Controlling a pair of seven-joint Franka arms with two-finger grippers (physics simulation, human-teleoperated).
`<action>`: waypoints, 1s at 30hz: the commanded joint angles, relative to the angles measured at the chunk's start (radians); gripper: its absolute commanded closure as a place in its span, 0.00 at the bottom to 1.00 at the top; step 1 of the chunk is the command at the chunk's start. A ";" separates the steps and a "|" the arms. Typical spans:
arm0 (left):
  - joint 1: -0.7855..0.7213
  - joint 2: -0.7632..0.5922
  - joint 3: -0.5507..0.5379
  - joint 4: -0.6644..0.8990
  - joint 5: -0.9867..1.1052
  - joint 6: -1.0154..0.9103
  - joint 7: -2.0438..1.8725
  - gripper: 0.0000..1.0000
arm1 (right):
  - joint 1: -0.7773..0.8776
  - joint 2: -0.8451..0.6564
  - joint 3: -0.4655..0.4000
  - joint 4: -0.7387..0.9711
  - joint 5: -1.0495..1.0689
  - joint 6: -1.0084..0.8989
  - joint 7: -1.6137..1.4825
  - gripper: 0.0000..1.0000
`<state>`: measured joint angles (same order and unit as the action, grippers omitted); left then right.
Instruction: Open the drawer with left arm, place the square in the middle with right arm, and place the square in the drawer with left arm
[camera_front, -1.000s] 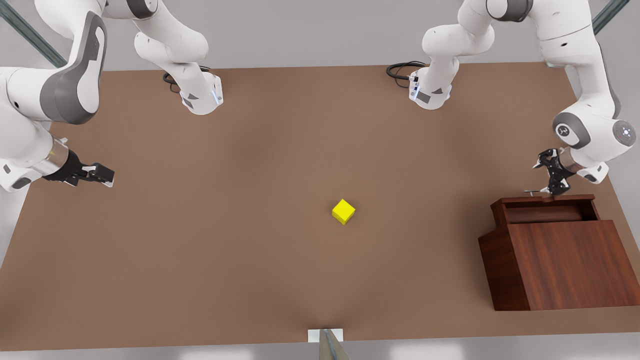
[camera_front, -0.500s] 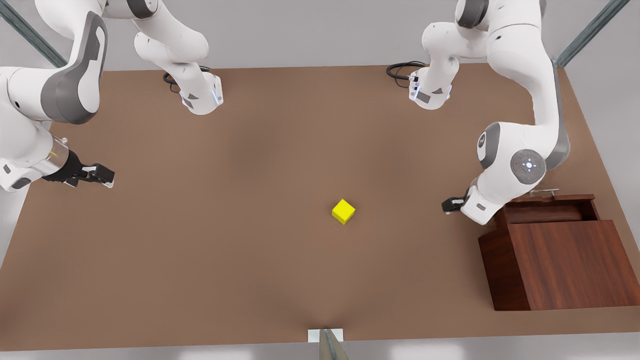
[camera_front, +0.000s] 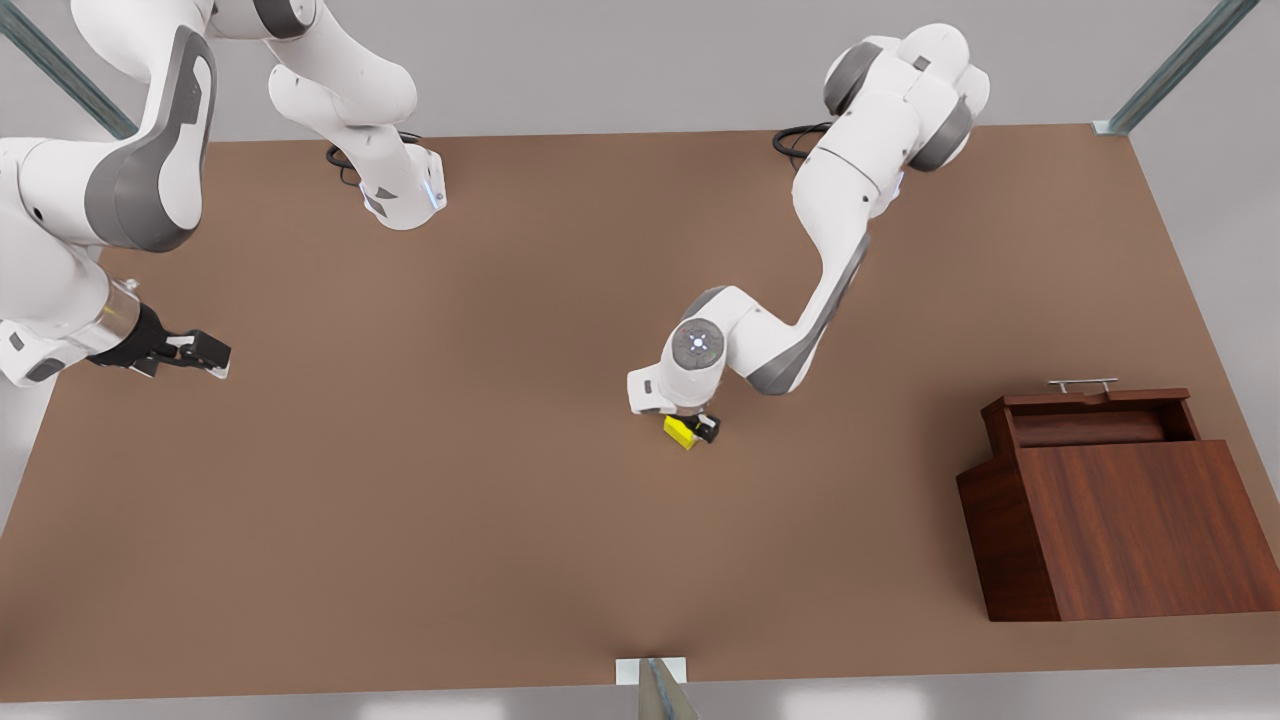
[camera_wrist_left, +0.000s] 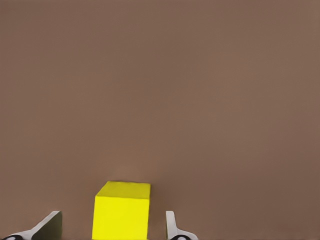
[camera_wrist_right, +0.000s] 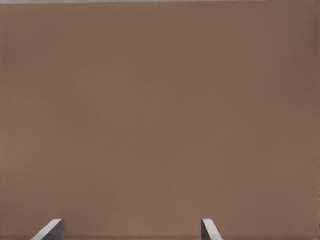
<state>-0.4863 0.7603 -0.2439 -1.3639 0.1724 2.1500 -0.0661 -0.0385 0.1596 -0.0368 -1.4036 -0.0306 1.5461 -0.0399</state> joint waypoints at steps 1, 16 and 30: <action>0.000 0.004 0.000 0.000 0.035 0.005 0.000 0.00 | 0.000 0.000 0.000 0.000 0.000 0.000 0.000 0.00; 0.000 0.097 0.003 -0.032 0.072 0.044 0.043 0.00 | 0.000 0.000 0.002 0.000 0.000 0.005 0.000 0.00; 0.000 0.129 0.003 -0.032 0.075 0.079 0.043 0.19 | 0.000 0.001 0.002 0.002 0.000 0.005 0.000 0.00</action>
<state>-0.4863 0.8898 -0.2408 -1.3959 0.2464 2.2289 -0.0230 -0.0385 0.1611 -0.0354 -1.4021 -0.0307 1.5510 -0.0399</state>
